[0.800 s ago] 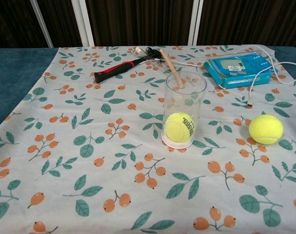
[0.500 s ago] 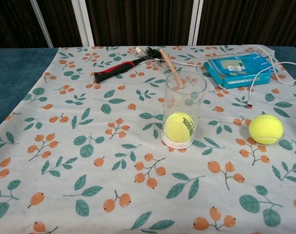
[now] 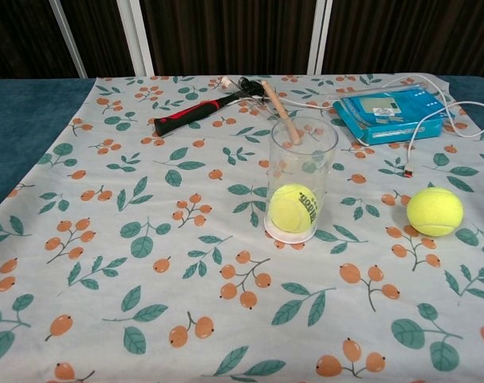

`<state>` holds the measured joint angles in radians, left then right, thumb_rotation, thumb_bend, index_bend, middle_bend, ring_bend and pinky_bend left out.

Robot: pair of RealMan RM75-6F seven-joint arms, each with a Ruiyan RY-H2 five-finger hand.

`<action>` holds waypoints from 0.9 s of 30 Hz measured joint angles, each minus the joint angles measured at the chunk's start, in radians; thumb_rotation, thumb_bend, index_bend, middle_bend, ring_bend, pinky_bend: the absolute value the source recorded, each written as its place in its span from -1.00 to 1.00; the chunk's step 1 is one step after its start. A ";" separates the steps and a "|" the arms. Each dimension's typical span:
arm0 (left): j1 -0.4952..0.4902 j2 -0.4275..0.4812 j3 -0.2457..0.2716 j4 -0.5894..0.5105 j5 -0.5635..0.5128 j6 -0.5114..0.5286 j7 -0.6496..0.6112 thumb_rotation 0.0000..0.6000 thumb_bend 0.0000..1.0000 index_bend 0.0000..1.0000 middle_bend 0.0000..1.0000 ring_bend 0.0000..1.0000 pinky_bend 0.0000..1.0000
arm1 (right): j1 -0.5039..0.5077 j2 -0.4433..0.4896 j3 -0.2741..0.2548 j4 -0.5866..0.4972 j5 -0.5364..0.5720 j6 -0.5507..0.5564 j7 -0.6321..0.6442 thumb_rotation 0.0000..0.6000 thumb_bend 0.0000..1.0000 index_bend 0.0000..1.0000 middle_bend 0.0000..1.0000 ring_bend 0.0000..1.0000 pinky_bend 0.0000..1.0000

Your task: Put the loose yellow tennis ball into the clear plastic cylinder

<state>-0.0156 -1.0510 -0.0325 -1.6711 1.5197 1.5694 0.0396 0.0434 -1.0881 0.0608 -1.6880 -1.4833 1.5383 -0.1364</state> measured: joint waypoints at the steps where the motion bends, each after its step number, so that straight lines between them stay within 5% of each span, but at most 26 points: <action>1: 0.000 0.000 0.000 -0.001 0.000 -0.001 0.002 1.00 -0.96 -0.74 -1.00 -1.00 -0.93 | -0.001 -0.002 0.001 0.001 0.000 0.004 -0.001 1.00 -0.22 -1.00 -1.00 -1.00 -1.00; 13: 0.003 -0.003 -0.004 -0.010 -0.006 0.007 0.013 1.00 -0.96 -0.74 -1.00 -1.00 -0.93 | -0.001 0.019 -0.012 -0.054 0.000 -0.034 0.030 1.00 -0.22 -1.00 -1.00 -1.00 -1.00; 27: 0.002 -0.012 -0.011 -0.016 -0.026 0.001 0.041 1.00 -0.96 -0.74 -1.00 -1.00 -0.93 | 0.274 0.223 0.046 -0.289 0.111 -0.486 0.056 1.00 -0.32 -1.00 -1.00 -1.00 -1.00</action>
<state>-0.0134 -1.0631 -0.0437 -1.6869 1.4939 1.5705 0.0804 0.3173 -0.8646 0.1066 -1.9773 -1.3723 1.0525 -0.0807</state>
